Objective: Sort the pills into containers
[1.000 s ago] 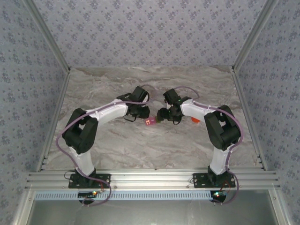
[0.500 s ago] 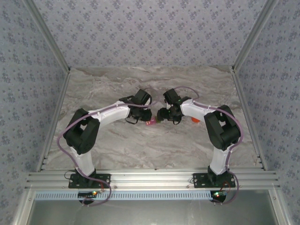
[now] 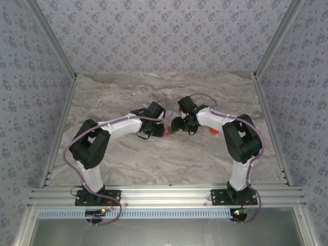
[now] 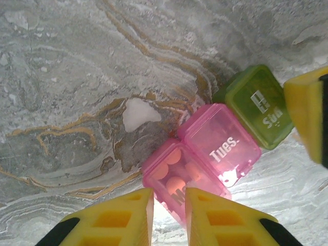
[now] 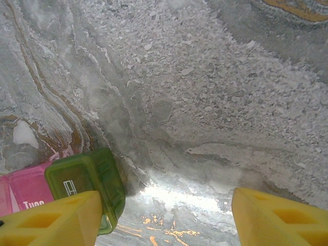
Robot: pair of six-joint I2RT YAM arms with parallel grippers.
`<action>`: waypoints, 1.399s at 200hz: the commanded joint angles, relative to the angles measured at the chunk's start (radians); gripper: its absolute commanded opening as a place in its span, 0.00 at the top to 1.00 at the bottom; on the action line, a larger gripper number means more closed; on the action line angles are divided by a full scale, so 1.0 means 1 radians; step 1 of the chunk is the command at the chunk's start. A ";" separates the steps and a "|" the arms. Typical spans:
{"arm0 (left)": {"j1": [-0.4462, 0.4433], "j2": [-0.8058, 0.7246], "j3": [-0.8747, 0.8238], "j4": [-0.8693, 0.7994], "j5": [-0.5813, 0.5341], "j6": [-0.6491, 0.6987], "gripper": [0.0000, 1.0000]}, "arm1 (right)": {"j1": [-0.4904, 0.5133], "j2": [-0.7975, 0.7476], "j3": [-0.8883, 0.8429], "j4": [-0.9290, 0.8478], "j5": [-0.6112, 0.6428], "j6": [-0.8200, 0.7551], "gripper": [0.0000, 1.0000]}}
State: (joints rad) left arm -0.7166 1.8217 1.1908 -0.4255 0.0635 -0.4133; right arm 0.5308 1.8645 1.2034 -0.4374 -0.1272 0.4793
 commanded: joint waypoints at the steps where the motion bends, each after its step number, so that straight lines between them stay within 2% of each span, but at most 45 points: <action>1: -0.013 -0.055 -0.024 -0.003 0.000 -0.006 0.77 | 0.007 0.022 0.016 -0.035 0.027 0.001 0.30; 158: -0.046 0.014 0.006 -0.054 -0.026 0.026 0.78 | 0.009 0.018 0.004 -0.035 0.029 0.002 0.31; 280: -0.092 0.093 0.056 -0.105 -0.111 0.077 0.78 | 0.008 0.017 0.002 -0.036 0.025 0.001 0.31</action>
State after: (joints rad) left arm -0.7963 1.8610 1.2411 -0.5045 -0.0322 -0.3599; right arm 0.5320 1.8645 1.2034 -0.4370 -0.1177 0.4793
